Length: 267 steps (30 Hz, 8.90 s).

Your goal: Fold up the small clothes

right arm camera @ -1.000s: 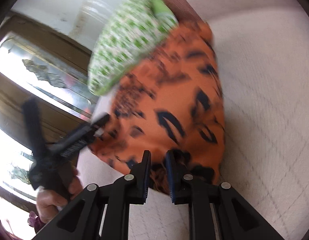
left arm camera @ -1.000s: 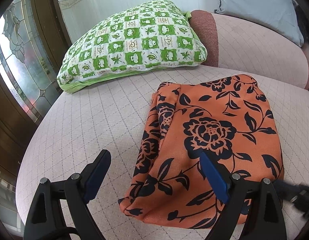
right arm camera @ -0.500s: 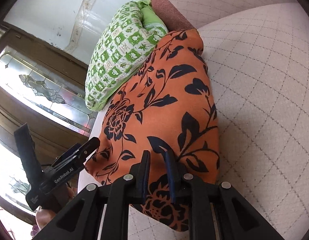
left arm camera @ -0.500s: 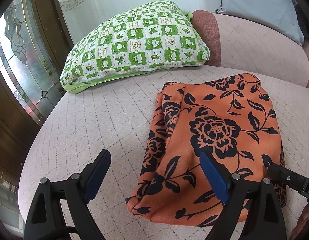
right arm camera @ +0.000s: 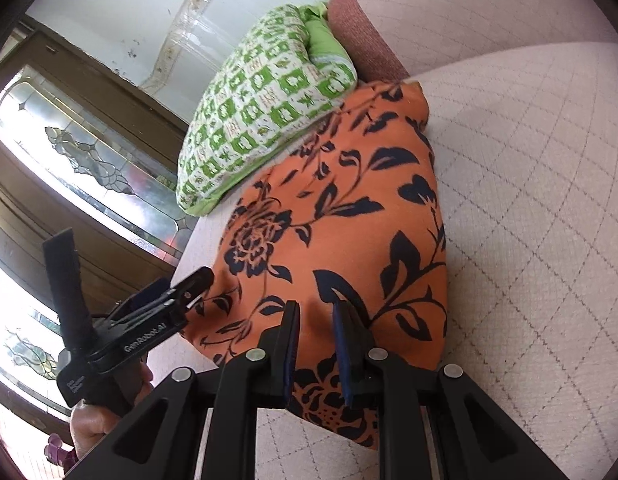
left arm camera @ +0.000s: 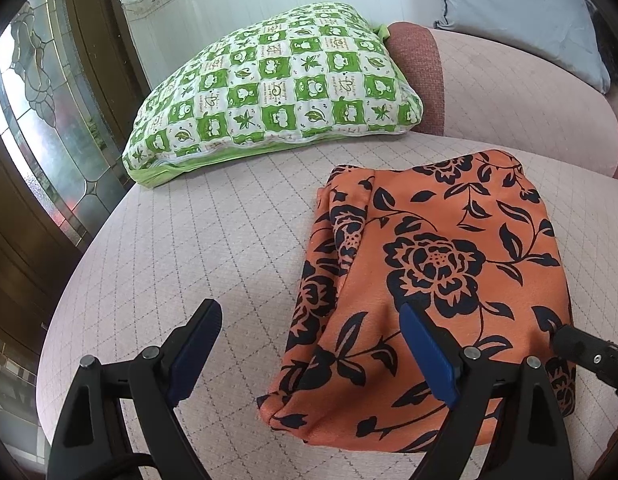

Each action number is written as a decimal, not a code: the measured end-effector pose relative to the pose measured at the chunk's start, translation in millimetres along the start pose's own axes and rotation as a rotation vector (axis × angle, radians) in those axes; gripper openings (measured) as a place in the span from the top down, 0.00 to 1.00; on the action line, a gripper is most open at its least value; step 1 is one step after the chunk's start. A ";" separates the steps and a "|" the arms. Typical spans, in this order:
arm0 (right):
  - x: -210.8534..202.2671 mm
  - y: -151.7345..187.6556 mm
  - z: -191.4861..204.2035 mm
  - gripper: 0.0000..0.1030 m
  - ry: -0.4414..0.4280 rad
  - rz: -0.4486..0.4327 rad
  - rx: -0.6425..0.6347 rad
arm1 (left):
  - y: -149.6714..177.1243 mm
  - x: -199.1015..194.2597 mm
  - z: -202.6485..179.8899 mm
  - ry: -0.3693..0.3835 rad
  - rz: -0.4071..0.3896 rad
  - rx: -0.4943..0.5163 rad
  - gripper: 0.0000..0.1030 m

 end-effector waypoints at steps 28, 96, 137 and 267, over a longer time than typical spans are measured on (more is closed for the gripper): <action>-11.3 -4.2 5.1 0.81 -0.019 -0.047 -0.017 | 0.0 -1.0 -0.8 0.001 -0.010 0.006 0.11; 32.0 0.9 -46.8 0.51 -0.033 -0.030 0.220 | 47.9 50.1 -3.8 0.545 0.271 -0.214 0.30; -152.9 149.3 -39.7 0.60 0.124 -0.065 0.253 | 172.2 -125.0 -74.3 0.475 0.120 0.089 0.68; -323.6 159.5 187.3 0.75 0.541 -0.459 -0.290 | 101.1 -372.4 69.6 0.039 -0.395 -0.152 0.06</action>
Point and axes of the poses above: each gripper's, at about its wrist camera, not at the fingertips, and x roughly the way its jaws point, z to its left, y to its underside, the point moved 3 cm from there along x, roughly the way its jaws point, and after that the axes turned 3 degrees about -x, right-handed, at the moved point
